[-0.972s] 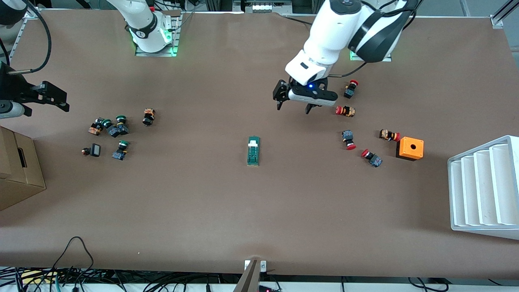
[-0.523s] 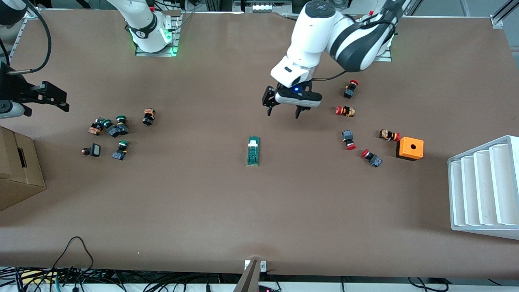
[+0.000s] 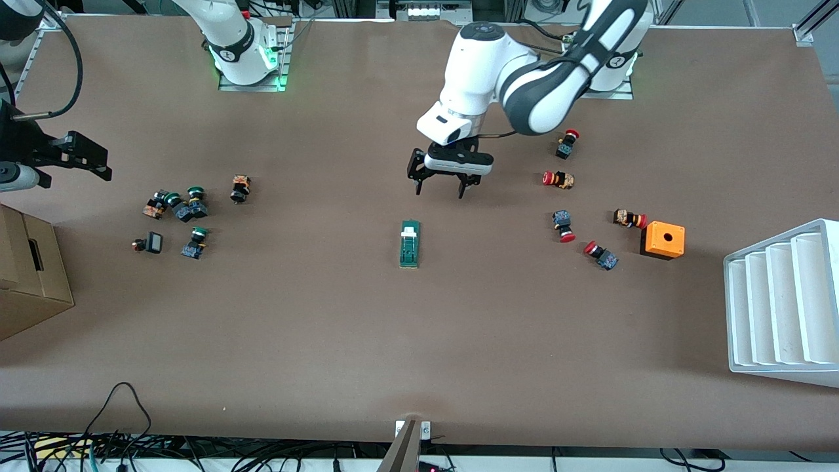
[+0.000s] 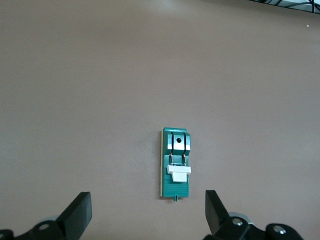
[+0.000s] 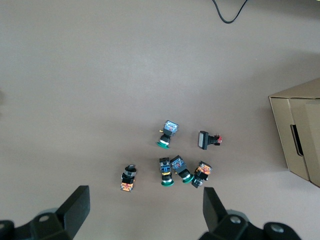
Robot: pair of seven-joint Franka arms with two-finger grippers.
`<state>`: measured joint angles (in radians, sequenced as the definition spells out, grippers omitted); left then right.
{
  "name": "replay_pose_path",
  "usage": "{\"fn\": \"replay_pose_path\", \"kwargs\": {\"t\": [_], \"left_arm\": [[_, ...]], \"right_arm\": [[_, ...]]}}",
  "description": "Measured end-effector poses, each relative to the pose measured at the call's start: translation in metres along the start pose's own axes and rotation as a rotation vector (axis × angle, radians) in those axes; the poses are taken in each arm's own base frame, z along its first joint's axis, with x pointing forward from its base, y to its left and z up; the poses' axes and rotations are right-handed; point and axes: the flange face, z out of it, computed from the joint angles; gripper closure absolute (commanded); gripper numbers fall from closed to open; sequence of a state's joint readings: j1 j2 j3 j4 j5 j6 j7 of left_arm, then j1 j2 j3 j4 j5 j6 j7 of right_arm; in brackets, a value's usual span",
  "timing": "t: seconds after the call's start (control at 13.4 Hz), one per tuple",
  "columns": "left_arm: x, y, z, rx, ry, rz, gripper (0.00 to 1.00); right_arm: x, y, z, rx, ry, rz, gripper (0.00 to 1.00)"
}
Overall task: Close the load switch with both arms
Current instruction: 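Move the left gripper over the green load switch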
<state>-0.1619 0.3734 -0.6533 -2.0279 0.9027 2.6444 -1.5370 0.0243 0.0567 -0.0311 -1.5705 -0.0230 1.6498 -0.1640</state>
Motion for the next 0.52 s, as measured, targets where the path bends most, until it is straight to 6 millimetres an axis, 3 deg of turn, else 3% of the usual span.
{"fn": "replay_pose_path", "kwargs": {"t": [0.3, 0.52], "left_arm": [[-0.039, -0.003, 0.035, -0.023, 0.106, -0.018, 0.0], [-0.067, 0.011, 0.043, -0.021, 0.132, -0.015, 0.0]], "right_arm": [[0.0, 0.0, 0.0, 0.0, 0.0, 0.0, 0.0], [0.0, 0.0, 0.0, 0.0, 0.0, 0.0, 0.0]]}}
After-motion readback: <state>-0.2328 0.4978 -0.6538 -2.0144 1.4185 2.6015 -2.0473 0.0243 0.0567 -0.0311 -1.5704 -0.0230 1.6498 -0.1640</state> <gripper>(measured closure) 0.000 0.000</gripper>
